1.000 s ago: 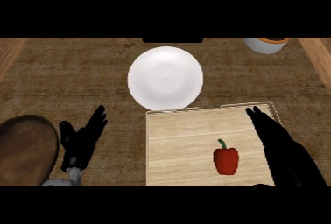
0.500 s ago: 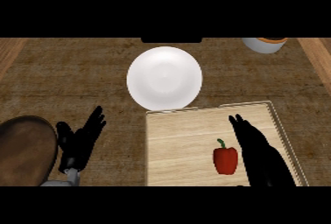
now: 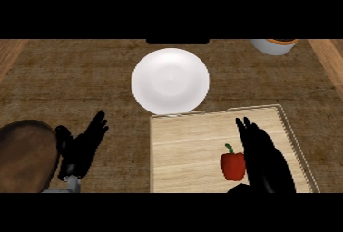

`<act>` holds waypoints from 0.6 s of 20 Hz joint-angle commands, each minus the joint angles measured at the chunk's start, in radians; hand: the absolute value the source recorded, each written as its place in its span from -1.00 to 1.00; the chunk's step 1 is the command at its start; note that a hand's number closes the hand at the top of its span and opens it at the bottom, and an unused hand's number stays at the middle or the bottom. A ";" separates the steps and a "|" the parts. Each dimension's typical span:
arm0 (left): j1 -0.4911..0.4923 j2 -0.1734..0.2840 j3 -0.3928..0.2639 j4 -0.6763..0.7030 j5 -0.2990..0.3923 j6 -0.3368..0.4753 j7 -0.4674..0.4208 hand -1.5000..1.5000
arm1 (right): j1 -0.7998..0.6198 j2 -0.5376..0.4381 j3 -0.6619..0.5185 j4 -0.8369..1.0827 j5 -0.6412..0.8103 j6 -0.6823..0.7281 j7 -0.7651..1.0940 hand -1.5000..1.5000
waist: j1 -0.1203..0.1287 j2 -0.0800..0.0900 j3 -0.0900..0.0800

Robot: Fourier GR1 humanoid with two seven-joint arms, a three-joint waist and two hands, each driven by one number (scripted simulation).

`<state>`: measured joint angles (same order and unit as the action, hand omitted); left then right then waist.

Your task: Pick the bell pepper from the tray and place it in the plate

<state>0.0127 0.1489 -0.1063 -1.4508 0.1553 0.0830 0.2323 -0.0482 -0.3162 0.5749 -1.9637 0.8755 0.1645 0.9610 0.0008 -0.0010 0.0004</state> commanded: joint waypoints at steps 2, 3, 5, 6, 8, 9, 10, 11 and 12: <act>0.038 -0.016 0.001 0.027 -0.025 -0.021 -0.045 0.00 | 0.058 0.008 -0.031 0.037 0.043 -0.007 -0.060 -1.00 | -0.001 0.000 0.000; 0.025 -0.014 0.007 0.029 -0.030 -0.023 -0.034 0.00 | 0.026 0.043 -0.040 0.096 0.039 -0.004 -0.085 -1.00 | 0.000 0.001 0.000; 0.053 0.001 0.035 0.006 0.004 -0.055 -0.041 0.00 | 0.034 0.041 -0.050 0.067 0.033 0.043 -0.080 -1.00 | 0.000 0.000 0.000; 0.057 -0.015 0.015 -0.008 -0.016 -0.038 -0.031 0.00 | -0.026 0.076 -0.075 0.162 0.030 0.035 -0.101 -1.00 | 0.003 0.001 0.000; -0.012 0.004 0.050 0.049 0.010 -0.087 -0.023 0.00 | 0.017 0.099 -0.041 0.185 0.070 -0.009 -0.121 -1.00 | 0.000 0.001 0.000; 0.003 -0.034 0.012 0.006 -0.045 -0.009 0.011 0.00 | 0.090 0.080 -0.010 0.156 0.097 -0.045 -0.137 -1.00 | -0.002 0.000 0.000; 0.076 -0.037 0.003 -0.018 -0.034 -0.042 -0.046 0.00 | 0.021 0.067 -0.092 0.188 0.042 0.023 -0.165 -1.00 | 0.002 0.001 0.000; -0.003 -0.042 0.012 -0.011 -0.028 -0.010 0.016 0.00 | -0.009 0.069 -0.021 0.222 0.060 0.093 -0.114 1.00 | 0.003 0.002 0.000; -0.021 -0.061 0.000 0.042 -0.072 0.017 -0.022 0.00 | -0.034 0.069 -0.040 0.185 0.025 0.144 -0.128 1.00 | 0.000 0.002 -0.001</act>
<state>0.0216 0.1197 -0.0910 -1.4488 0.1245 0.0618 0.2131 -0.0382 -0.2529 0.5313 -1.8016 0.9202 0.2132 0.8422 0.0017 -0.0016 0.0017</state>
